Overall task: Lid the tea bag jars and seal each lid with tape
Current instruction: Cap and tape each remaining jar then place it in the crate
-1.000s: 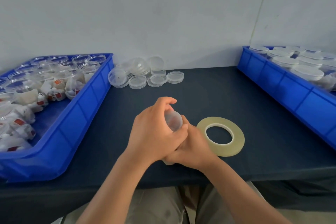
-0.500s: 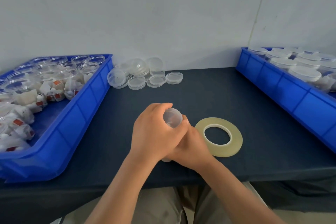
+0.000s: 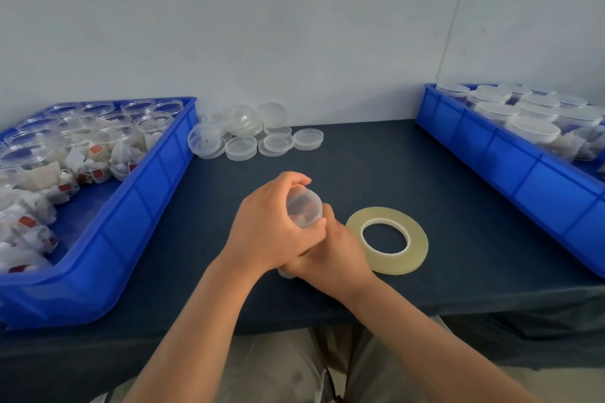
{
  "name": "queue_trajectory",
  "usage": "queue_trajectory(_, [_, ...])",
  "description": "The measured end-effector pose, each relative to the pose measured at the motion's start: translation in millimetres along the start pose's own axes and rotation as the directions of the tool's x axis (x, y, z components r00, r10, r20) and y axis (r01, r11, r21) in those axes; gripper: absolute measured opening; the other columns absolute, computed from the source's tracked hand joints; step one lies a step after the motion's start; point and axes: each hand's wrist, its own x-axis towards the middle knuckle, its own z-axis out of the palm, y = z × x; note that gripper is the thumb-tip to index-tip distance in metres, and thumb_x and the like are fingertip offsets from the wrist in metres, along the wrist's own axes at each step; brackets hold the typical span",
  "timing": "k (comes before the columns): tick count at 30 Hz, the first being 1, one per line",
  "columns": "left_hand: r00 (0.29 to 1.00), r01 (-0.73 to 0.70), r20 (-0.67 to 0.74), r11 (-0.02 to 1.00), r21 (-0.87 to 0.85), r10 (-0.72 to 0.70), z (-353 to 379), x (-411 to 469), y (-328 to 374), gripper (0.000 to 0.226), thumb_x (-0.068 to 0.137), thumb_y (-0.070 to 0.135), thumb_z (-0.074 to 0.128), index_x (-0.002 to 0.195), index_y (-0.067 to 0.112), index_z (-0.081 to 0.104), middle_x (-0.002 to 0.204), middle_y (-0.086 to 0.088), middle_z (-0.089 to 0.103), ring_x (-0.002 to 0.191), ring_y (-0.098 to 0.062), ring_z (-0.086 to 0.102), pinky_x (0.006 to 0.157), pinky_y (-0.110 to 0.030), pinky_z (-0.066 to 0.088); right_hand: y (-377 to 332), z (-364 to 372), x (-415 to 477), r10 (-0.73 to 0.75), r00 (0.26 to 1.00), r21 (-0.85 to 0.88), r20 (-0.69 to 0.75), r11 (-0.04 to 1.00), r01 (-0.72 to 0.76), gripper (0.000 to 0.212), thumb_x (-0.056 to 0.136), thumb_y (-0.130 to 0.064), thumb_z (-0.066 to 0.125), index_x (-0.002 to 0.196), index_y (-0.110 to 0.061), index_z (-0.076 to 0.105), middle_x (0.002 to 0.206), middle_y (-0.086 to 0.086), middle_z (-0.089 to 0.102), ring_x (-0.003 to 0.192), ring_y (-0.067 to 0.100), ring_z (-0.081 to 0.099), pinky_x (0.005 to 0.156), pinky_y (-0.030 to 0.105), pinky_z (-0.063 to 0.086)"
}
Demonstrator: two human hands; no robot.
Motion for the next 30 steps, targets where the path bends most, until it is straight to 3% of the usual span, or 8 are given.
queue_trajectory(3, [1.0,0.013,0.022,0.999,0.048,-0.015,-3,1,-2,0.069,0.068,0.068,0.06,0.133,0.047,0.052,0.122,0.029,0.063,0.109,0.006,0.056,0.087,-0.017,0.045,5,-16,2,-0.063,0.989,0.097,0.135,0.994,0.05,0.09,0.07,-0.063,0.085,0.146,-0.04,0.042,0.134,-0.024,0.054,0.118,-0.003,0.059,0.095,0.02,0.052])
queue_trajectory(5, [0.999,0.005,0.04,0.997,0.073,-0.008,-3,2,-3,0.071,0.07,0.071,0.058,0.136,0.048,0.051,0.128,0.029,0.062,0.115,0.005,0.056,0.091,-0.024,0.048,18,-43,1,-0.122,0.962,-0.041,0.243,0.99,0.135,0.113,0.069,-0.085,0.075,0.161,-0.046,0.022,0.166,-0.026,0.028,0.154,-0.009,0.021,0.123,0.017,0.025])
queue_trajectory(7, [0.999,-0.024,0.049,0.997,0.073,0.021,-4,2,-6,0.069,0.073,0.071,0.059,0.136,0.046,0.054,0.132,0.028,0.061,0.12,0.002,0.056,0.096,-0.027,0.049,39,-71,-4,-0.047,0.964,-0.25,0.262,0.961,0.114,0.128,0.065,-0.101,0.057,0.168,-0.038,0.014,0.173,-0.027,0.006,0.155,-0.012,-0.005,0.123,0.019,0.005])
queue_trajectory(10, [0.996,-0.069,0.059,0.996,0.048,0.066,-4,8,-13,0.061,0.077,0.066,0.075,0.132,0.044,0.062,0.132,0.028,0.062,0.124,0.002,0.055,0.102,-0.027,0.048,62,-99,-18,0.178,0.943,-0.468,0.282,0.883,-0.026,0.116,0.071,-0.098,0.054,0.164,-0.032,0.034,0.171,-0.023,0.022,0.155,0.001,0.021,0.123,0.024,0.023])
queue_trajectory(18, [0.937,-0.319,-0.014,0.874,0.366,0.348,-7,15,-14,0.08,0.081,0.076,0.07,0.142,0.025,0.065,0.159,0.001,0.051,0.153,-0.025,0.037,0.126,-0.05,0.029,71,-101,-44,0.105,0.97,-0.538,0.218,0.842,0.03,0.056,0.086,-0.085,0.042,0.095,-0.035,0.064,0.096,-0.016,0.065,0.087,0.01,0.062,0.072,0.031,0.054])
queue_trajectory(22, [0.867,-0.342,-0.316,0.921,0.185,0.385,13,-26,-2,0.037,0.1,0.045,0.07,0.125,0.018,0.072,0.136,0.006,0.066,0.131,-0.016,0.058,0.111,-0.039,0.047,61,-103,-49,0.138,0.973,-0.39,0.186,0.919,-0.056,0.053,0.081,-0.085,0.047,0.078,-0.031,0.05,0.072,-0.006,0.059,0.064,0.015,0.055,0.053,0.03,0.04])
queue_trajectory(26, [0.903,-0.255,-0.356,0.967,0.003,0.239,34,-65,24,0.028,0.102,0.028,0.068,0.126,0.015,0.074,0.127,0.009,0.07,0.122,-0.01,0.063,0.102,-0.039,0.053,43,-107,-55,0.094,0.987,-0.156,0.134,0.985,-0.072,0.047,0.086,-0.075,0.052,0.081,-0.028,0.052,0.072,-0.002,0.06,0.064,0.021,0.054,0.055,0.04,0.043])
queue_trajectory(30, [0.962,-0.114,-0.265,0.978,-0.174,0.065,31,-71,43,0.043,0.104,0.048,0.06,0.138,0.023,0.067,0.135,0.019,0.067,0.129,-0.002,0.06,0.103,-0.027,0.053,22,-110,-61,-0.022,0.997,0.03,0.068,0.999,0.02,0.045,0.088,-0.068,0.058,0.083,-0.023,0.054,0.072,0.001,0.058,0.062,0.024,0.05,0.053,0.035,0.037])
